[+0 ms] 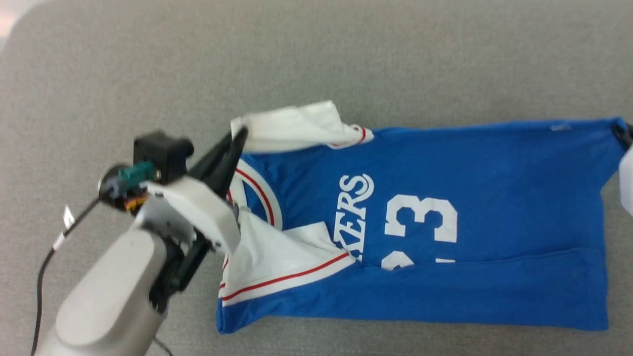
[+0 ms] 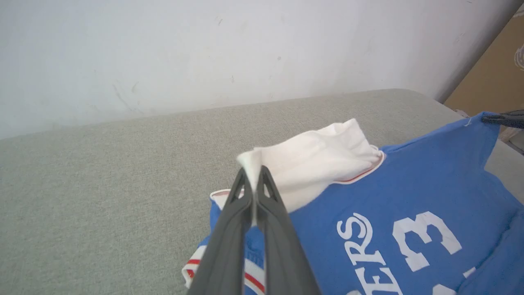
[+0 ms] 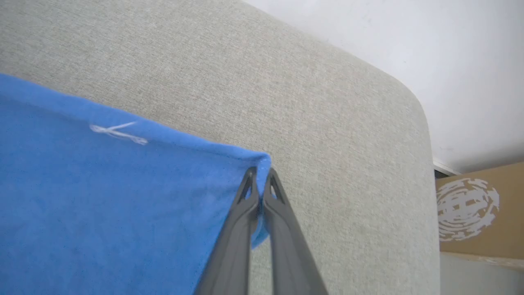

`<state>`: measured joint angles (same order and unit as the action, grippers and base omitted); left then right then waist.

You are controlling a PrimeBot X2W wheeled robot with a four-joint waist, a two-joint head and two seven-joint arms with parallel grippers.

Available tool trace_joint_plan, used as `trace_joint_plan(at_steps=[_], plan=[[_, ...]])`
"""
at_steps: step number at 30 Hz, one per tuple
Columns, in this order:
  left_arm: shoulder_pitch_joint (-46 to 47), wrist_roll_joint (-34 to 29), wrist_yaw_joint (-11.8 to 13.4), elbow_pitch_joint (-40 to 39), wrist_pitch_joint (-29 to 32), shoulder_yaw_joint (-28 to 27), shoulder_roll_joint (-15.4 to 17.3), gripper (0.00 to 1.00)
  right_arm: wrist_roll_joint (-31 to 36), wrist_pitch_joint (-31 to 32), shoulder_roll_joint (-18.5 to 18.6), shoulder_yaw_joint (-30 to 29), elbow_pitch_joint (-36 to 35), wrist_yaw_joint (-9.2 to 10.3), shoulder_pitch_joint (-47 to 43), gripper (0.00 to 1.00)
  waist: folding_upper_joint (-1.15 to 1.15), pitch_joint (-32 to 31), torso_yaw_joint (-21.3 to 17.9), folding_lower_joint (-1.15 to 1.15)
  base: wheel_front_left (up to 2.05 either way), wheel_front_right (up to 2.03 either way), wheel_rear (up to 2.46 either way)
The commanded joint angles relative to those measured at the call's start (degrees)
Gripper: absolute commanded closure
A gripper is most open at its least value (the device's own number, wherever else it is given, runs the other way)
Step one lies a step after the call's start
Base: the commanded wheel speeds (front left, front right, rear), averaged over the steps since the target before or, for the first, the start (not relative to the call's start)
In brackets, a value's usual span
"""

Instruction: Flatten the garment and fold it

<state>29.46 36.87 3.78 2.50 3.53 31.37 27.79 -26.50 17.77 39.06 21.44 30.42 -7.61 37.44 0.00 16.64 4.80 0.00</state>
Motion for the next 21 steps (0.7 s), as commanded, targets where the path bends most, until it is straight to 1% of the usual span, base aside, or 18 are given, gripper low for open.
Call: trace_joint_plan(at_steps=[1, 6, 8, 11, 15, 18, 21], plan=[[-1.97, 0.65, 0.74, -0.52, 0.12, -0.15, 0.5, 1.0, 0.56, -0.72, -0.17, -1.43, -0.35, 0.12, -2.11, 1.0, 0.0, -4.45, -0.51, 0.0, 0.0, 0.0, 0.0], [-8.83, 2.36, 2.11, -2.72, 1.41, 0.23, 2.45, 1.0, 1.31, -1.83, -2.94, -7.45, -4.32, 0.12, -11.2, 1.0, 0.0, -7.84, -0.67, 0.0, 0.0, 0.0, 0.0], [-12.17, 4.29, 2.73, -3.66, 2.21, 0.04, 2.81, 1.0, 1.64, -1.42, -4.07, -9.34, -6.54, 0.12, -14.81, 1.0, 0.0, -8.67, -0.88, 0.0, 0.0, 0.0, 0.0], [-16.54, 6.52, 2.84, -4.21, 4.67, 0.8, 4.1, 1.0, 2.37, 0.14, -5.45, -11.89, -9.83, 0.12, -19.92, 1.0, 0.0, -9.13, -1.04, 0.0, 0.0, 0.0, 0.0], [-19.56, 6.98, 2.4, -2.85, 6.89, 2.8, 5.22, 1.0, 2.98, 3.11, -6.34, -13.19, -12.69, 0.12, -25.76, 1.0, 0.0, -9.11, -1.28, 0.0, 0.0, 0.0, 0.0], [-20.23, 6.71, 2.17, -0.45, 7.52, 3.96, 5.17, 1.0, 3.74, 4.7, -6.5, -13.5, -13.73, 0.12, -28.45, 1.0, 0.0, -8.7, -1.56, 0.0, 0.0, 0.0, 0.0], [-20.24, 6.84, 1.84, 2.72, 7.54, 4.64, 4.37, 1.0, 4.27, 5.79, -6.58, -13.1, -13.81, 0.12, -29.88, 1.0, 0.0, -8.22, -1.77, 0.0, 0.0, 0.0, 0.0]])
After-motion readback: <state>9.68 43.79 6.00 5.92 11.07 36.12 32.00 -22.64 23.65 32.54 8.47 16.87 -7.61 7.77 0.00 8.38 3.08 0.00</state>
